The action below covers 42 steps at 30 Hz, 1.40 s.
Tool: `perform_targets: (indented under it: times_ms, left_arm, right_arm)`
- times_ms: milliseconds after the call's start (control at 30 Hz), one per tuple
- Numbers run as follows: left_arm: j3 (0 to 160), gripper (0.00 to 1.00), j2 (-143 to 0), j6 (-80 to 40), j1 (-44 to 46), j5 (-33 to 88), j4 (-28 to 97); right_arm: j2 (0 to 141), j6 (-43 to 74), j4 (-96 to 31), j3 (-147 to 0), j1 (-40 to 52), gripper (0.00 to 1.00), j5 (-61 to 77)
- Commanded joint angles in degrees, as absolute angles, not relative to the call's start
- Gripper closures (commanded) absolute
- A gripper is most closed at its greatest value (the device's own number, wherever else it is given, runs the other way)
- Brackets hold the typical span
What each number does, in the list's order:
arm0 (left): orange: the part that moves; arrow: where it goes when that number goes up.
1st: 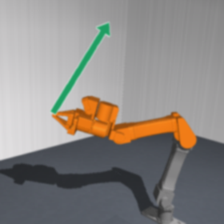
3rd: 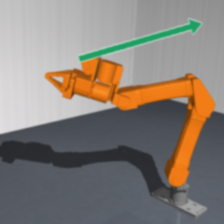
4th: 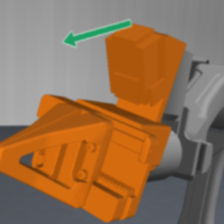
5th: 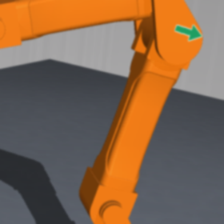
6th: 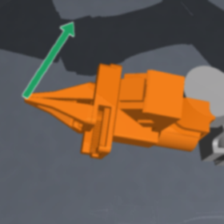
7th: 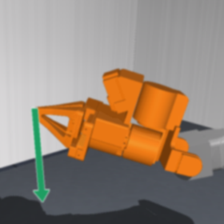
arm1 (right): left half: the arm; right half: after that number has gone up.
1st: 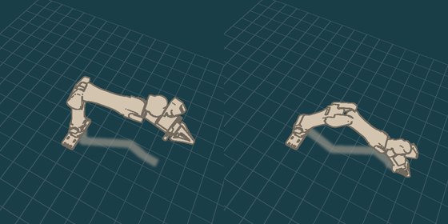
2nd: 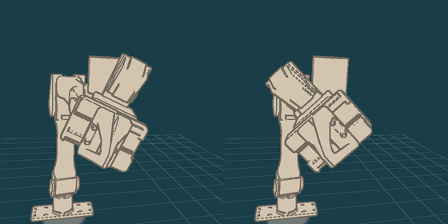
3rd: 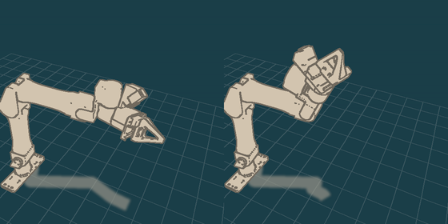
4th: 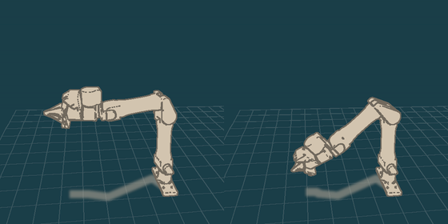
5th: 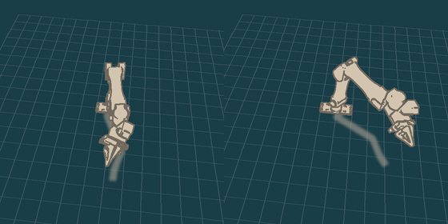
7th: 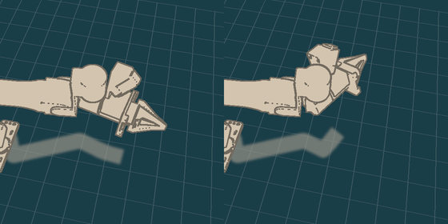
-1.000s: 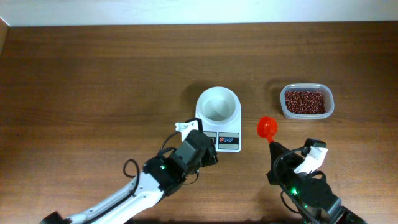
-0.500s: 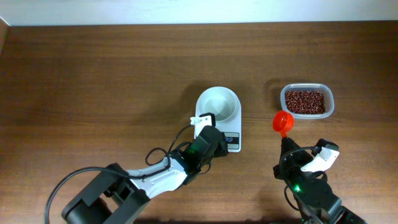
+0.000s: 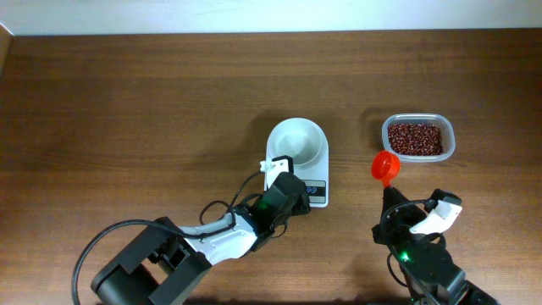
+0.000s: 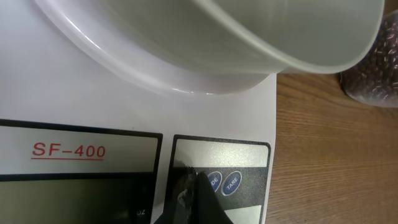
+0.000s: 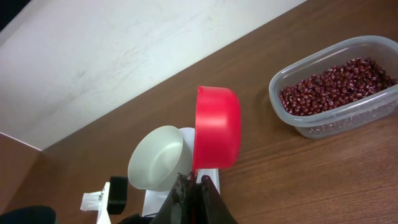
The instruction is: Scoop and weigh 50g on scale
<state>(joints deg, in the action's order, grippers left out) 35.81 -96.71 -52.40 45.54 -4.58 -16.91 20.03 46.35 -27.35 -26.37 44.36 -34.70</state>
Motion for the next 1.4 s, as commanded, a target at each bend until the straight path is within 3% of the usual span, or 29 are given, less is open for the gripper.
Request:
perform_targets:
  times_ms: [0,333,500,667,867,900,933,967,1100,1167,1267,1367]
  left_arm:
    - [36.1,1.0,-97.76,-51.77,45.71,-5.43,-16.19]
    - [36.49,1.0,-98.15,-53.49,45.43,-6.28,-12.82]
    - [36.49,1.0,-88.71,-53.1,45.41,-6.5,-2.35]
    - [36.49,1.0,-68.77,-36.27,44.82,-6.48,13.23]
    - [36.49,1.0,-65.39,-17.85,44.29,-6.52,19.4]
    - [36.49,0.94,-65.39,-17.87,44.29,-6.55,19.64]
    - [36.49,0.39,-65.39,-17.89,44.29,-7.14,19.79]
    - [36.47,0.01,-65.41,-17.89,44.29,-7.94,20.29]
    - [36.49,0.01,-65.43,-15.49,43.44,-11.62,27.18]
    - [40.82,0.01,-65.45,6.11,37.04,0.21,35.07]
    - [52.29,0.01,-65.45,24.18,27.86,8.93,47.59]
    - [54.89,0.01,-65.67,25.87,26.2,12.69,47.37]
  right_arm:
    - [19.59,46.13,-27.27,-26.92,44.51,0.96,-35.62]
    - [19.59,46.13,-27.29,-26.92,44.51,0.96,-35.62]
    - [19.59,46.13,-27.29,-26.92,44.51,0.96,-35.62]
    - [19.59,46.13,-27.29,-26.92,44.51,0.96,-35.66]
    - [19.59,46.13,-27.22,-26.92,44.51,0.96,-35.7]
    - [19.59,46.13,-27.24,-26.92,44.51,0.96,-36.1]
    - [19.59,46.13,-27.24,-26.92,44.51,0.96,-37.04]
    - [19.59,46.13,-27.22,-26.92,44.51,0.96,-38.59]
    - [19.59,46.13,-27.2,-26.92,44.51,0.96,-39.75]
    - [19.59,46.11,-27.22,-26.92,44.51,0.96,-39.72]
    - [19.59,46.13,-27.24,-26.92,44.51,0.96,-39.66]
    - [19.59,45.87,-28.64,-26.92,44.51,0.96,-35.4]
